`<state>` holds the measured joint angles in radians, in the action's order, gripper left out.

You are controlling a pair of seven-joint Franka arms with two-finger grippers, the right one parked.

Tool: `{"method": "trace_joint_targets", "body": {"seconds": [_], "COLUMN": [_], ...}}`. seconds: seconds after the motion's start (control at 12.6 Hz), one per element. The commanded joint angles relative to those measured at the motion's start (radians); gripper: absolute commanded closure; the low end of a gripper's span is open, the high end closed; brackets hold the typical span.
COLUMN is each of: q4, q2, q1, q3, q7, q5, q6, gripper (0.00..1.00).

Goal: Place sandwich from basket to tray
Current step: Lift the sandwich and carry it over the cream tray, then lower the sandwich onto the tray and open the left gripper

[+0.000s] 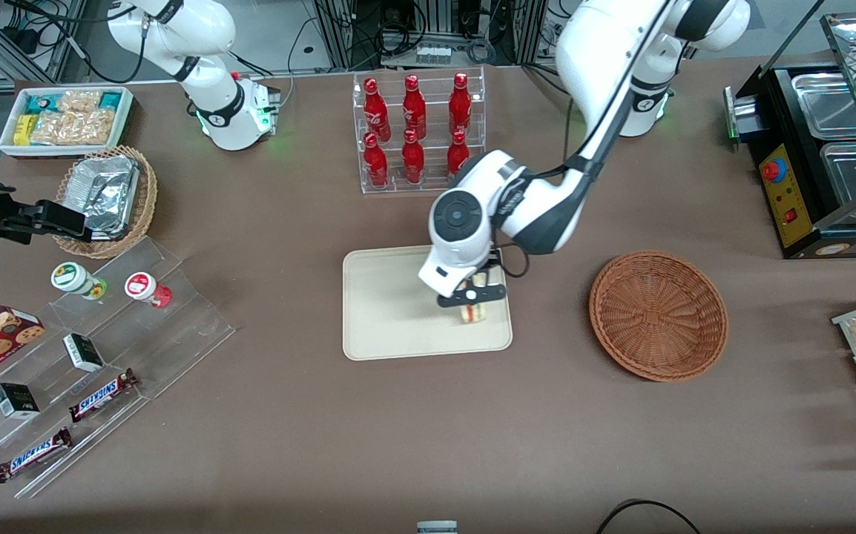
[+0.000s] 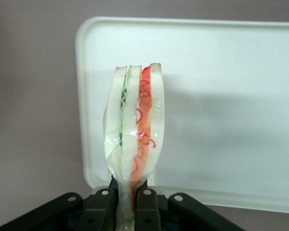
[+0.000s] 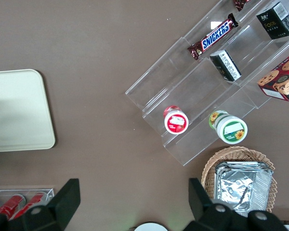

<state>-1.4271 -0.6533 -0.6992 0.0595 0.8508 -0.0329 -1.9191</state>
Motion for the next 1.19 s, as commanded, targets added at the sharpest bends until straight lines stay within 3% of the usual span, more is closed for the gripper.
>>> {"method": "trace_joint_targets", "body": {"seconds": [0.0,0.48,0.79,1.11], "q4": [0.144,0.162,0.142,0.14], "q2": [-0.103,-0.147,-0.147,-0.163], "q1": [-0.037,-0.055,-0.052,-0.055], "q3": [-0.013,-0.012,-0.013,-0.015], "q7": [0.037,0.045,0.05,0.057], "q5": [-0.045,-0.05,-0.104,-0.091], "q6": [0.02,-0.072,-0.104,-0.135], "gripper": [1.0,1.0,1.0,1.0]}}
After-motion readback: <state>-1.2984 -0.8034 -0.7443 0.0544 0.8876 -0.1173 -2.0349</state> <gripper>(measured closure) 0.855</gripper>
